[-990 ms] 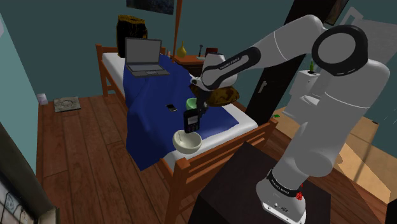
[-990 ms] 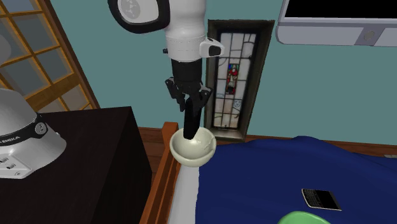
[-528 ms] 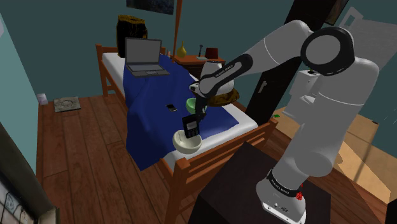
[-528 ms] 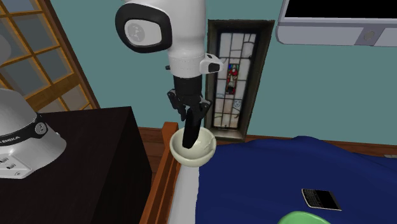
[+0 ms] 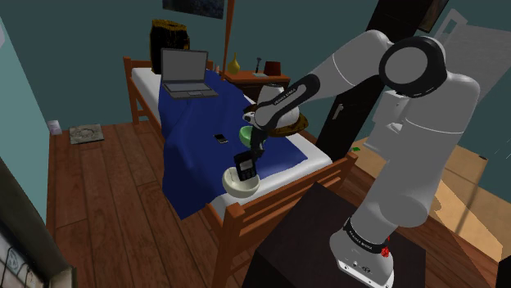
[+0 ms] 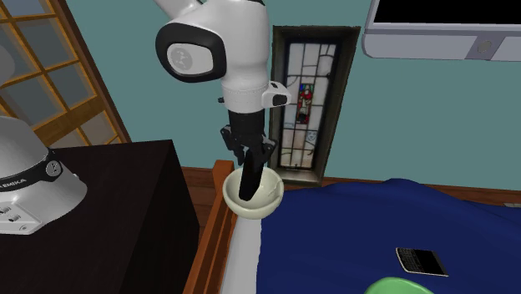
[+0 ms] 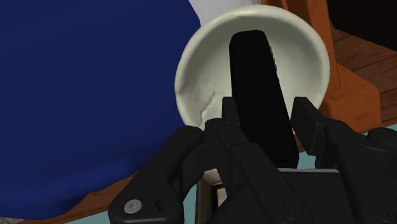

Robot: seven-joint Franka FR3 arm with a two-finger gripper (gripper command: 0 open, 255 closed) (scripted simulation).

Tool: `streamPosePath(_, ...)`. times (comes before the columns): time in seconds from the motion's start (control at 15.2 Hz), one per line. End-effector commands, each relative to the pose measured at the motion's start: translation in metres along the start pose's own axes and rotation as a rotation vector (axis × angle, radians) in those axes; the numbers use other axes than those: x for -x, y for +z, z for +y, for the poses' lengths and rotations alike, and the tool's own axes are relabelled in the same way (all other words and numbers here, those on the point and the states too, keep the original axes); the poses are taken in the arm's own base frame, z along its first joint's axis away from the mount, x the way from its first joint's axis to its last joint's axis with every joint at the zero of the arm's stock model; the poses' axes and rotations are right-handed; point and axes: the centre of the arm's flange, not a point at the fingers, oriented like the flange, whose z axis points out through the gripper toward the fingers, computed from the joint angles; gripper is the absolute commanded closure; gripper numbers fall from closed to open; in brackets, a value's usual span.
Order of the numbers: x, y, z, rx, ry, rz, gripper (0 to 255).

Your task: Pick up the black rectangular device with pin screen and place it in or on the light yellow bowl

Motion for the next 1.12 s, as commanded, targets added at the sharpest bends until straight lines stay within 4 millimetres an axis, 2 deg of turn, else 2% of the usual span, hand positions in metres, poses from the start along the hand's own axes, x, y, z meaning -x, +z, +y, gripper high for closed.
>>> streamPosePath(0.0, 0.0, 0.0, 0.0, 0.001, 0.0, 0.001, 255)
streamPosePath(0.07, 0.0, 0.0, 0.0, 0.001, 0.0, 0.001, 255)
streamPosePath(0.13, 0.0, 0.0, 0.0, 0.001, 0.0, 0.001, 0)
streamPosePath(0.46, 0.0, 0.0, 0.0, 0.001, 0.0, 0.001, 0)
streamPosePath(0.73, 0.0, -0.05, 0.0, 0.001, 0.0, 0.001, 0)
streamPosePath(1.06, 0.0, -0.05, 0.0, 0.001, 0.0, 0.001, 0)
